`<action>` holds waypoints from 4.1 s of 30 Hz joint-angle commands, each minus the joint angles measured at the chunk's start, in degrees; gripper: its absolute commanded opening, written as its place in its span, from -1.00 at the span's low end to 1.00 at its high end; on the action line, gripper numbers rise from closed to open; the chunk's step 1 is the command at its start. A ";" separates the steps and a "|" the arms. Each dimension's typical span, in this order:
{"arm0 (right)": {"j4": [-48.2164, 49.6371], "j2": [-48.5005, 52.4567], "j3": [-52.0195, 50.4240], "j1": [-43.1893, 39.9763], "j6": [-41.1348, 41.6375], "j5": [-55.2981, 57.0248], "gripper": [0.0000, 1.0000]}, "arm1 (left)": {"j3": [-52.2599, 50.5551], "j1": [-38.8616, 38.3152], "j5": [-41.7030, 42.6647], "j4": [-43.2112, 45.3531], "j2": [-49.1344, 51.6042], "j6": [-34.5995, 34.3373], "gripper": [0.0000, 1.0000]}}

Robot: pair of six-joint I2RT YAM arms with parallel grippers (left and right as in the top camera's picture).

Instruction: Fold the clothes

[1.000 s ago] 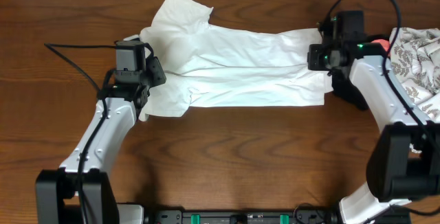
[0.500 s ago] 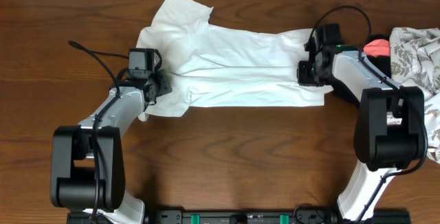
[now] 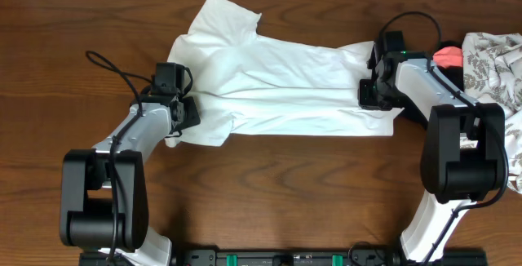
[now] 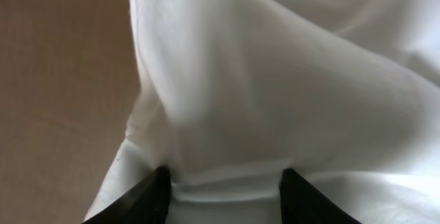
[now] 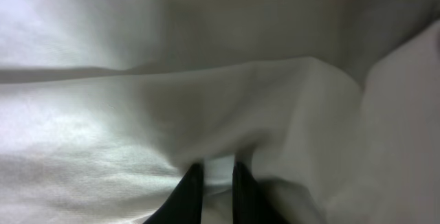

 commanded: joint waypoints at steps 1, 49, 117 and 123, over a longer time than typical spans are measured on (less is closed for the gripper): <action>-2.03 1.88 -1.46 -0.37 1.09 2.73 -0.70 | 1.11 0.37 -1.73 -2.54 0.17 -1.38 0.04; -4.26 -7.63 14.29 -0.61 -0.33 -1.11 0.15 | 24.76 2.25 10.14 -4.26 -10.43 8.20 0.50; 10.95 17.09 19.58 -8.85 -7.96 -23.37 0.34 | 55.17 4.79 27.30 7.41 42.58 21.14 0.64; 10.23 17.09 19.58 -8.85 -7.93 -23.39 -0.60 | 55.19 4.79 30.45 7.65 42.56 19.41 0.04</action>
